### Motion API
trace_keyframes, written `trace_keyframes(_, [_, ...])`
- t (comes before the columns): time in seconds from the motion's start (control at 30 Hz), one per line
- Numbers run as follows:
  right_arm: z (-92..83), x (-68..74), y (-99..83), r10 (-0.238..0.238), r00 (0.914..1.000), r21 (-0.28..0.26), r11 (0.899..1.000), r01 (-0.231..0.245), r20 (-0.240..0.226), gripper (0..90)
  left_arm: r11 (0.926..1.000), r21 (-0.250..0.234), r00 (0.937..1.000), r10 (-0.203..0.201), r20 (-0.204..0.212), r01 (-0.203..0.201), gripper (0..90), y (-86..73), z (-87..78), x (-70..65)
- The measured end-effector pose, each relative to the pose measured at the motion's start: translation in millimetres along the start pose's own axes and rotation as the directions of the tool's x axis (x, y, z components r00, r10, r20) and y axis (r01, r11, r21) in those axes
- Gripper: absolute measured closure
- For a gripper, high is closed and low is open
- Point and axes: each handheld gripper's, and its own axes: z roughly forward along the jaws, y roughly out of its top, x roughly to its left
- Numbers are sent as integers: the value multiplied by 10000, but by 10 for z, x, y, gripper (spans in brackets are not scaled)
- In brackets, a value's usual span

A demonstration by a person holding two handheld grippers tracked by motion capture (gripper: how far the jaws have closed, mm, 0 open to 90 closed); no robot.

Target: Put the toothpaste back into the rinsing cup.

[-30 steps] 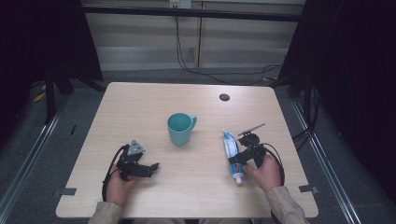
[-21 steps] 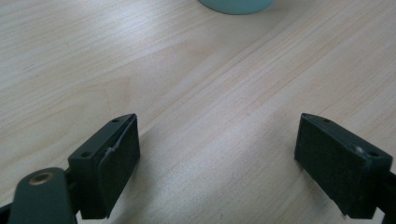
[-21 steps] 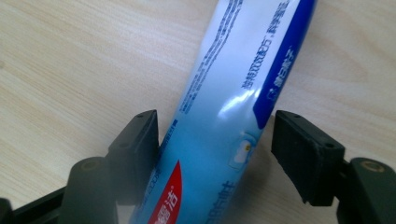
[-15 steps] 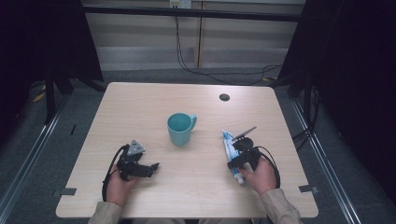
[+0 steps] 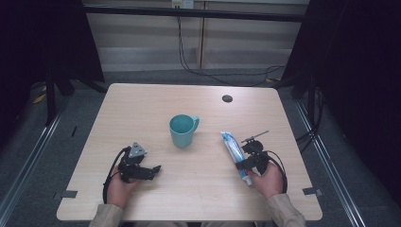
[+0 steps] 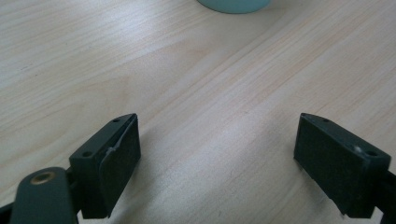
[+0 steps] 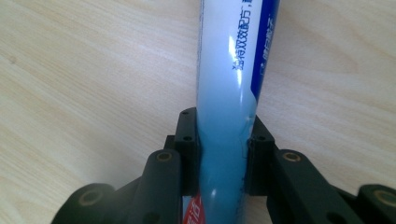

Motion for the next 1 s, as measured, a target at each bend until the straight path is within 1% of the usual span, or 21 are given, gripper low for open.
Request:
trace_keyframes(0.03, [-3, -3, -2, -31, 10000, -19, 10000, 31, 23, 726, 9999, -73, 9998, -151, 139, 152, 152, -4, -3, 0])
trace_keyframes(0.1, [-4, -16, -4, -78, 10000, -96, 9999, 78, -41, 727, 9997, -86, 9995, -241, 220, 243, 158, -2, -11, 8])
trace_keyframes(0.17, [-26, -27, -22, -147, 9999, -446, 9989, 143, -83, 728, 9994, -65, 9990, -335, 281, 337, 159, 5, -14, 10])
trace_keyframes(0.2, [-37, -29, -26, -140, 9998, -527, 9985, 134, -120, 728, 9987, -142, 9975, -485, 505, 493, 159, 18, -27, 11])
trace_keyframes(0.27, [-45, -40, -28, -203, 9996, -664, 9976, 190, -200, 728, 9986, -184, 9975, -476, 515, 486, 159, 30, -31, 5])
trace_keyframes(0.33, [-75, -43, -28, -149, 9995, -840, 9964, 126, -269, 729, 9984, -293, 9965, -466, 697, 488, 159, 66, -57, -12])
trace_keyframes(0.4, [-113, -45, -24, -130, 9992, -1118, 9937, 88, -369, 729, 9969, -476, 9940, -585, 923, 631, 159, 104, -87, -20])
trace_keyframes(0.43, [-113, -45, -24, -130, 9992, -1118, 9937, 88, -369, 729, 9969, -476, 9940, -585, 923, 631, 159, 104, -87, -20])
trace_keyframes(0.47, [-141, -41, -18, -207, 9992, -1409, 9899, 159, -328, 729, 9960, -568, 9926, -630, 1041, 692, 160, 136, -110, -30])
trace_keyframes(0.53, [-172, -40, -8, -206, 9991, -1581, 9873, 146, -358, 729, 9954, -635, 9915, -645, 1133, 720, 160, 151, -122, -35])
trace_keyframes(0.57, [-191, -35, -2, -255, 9991, -1691, 9854, 195, -335, 729, 9949, -648, 9893, -689, 1288, 778, 159, 186, -124, -51])
trace_keyframes(0.6, [-191, -35, -2, -255, 9991, -1691, 9854, 195, -335, 729, 9949, -648, 9893, -689, 1288, 778, 158, 186, -124, -51])
trace_keyframes(0.63, [-206, -30, 6, -287, 9989, -1751, 9843, 220, -357, 729, 9936, -694, 9876, -796, 1352, 896, 159, 207, -123, -61])
trace_keyframes(0.67, [-233, -16, 16, -363, 9986, -1964, 9801, 281, -382, 730, 9927, -714, 9856, -864, 1451, 975, 159, 220, -123, -69])
trace_keyframes(0.7, [-244, -10, 22, -401, 9985, -2068, 9779, 317, -366, 731, 9917, -799, 9829, -870, 1620, 1009, 159, 257, -126, -81])
trace_keyframes(0.73, [-244, -10, 22, -401, 9985, -2068, 9779, 317, -366, 731, 9917, -799, 9829, -870, 1620, 1009, 159, 257, -126, -81])
trace_keyframes(0.8, [-283, 13, 30, -411, 9986, -2415, 9699, 319, -332, 732, 9903, -869, 9797, -917, 1783, 1085, 159, 319, -120, -100])
trace_keyframes(0.87, [-305, 18, 36, -427, 9986, -2604, 9649, 330, -316, 734, 9903, -830, 9776, -941, 1881, 1113, 160, 371, -111, -118])
trace_keyframes(0.9, [-305, 18, 36, -427, 9986, -2604, 9649, 330, -316, 734, 9903, -830, 9776, -941, 1881, 1113, 160, 371, -111, -118])
trace_keyframes(0.97, [-326, 25, 48, -480, 9981, -2718, 9617, 356, -391, 734, 9901, -814, 9753, -964, 1987, 1145, 160, 416, -104, -135])
trace_keyframes(1.0, [-329, 26, 53, -538, 9978, -2820, 9585, 406, -392, 734, 9895, -834, 9728, -986, 2095, 1182, 160, 450, -99, -151])
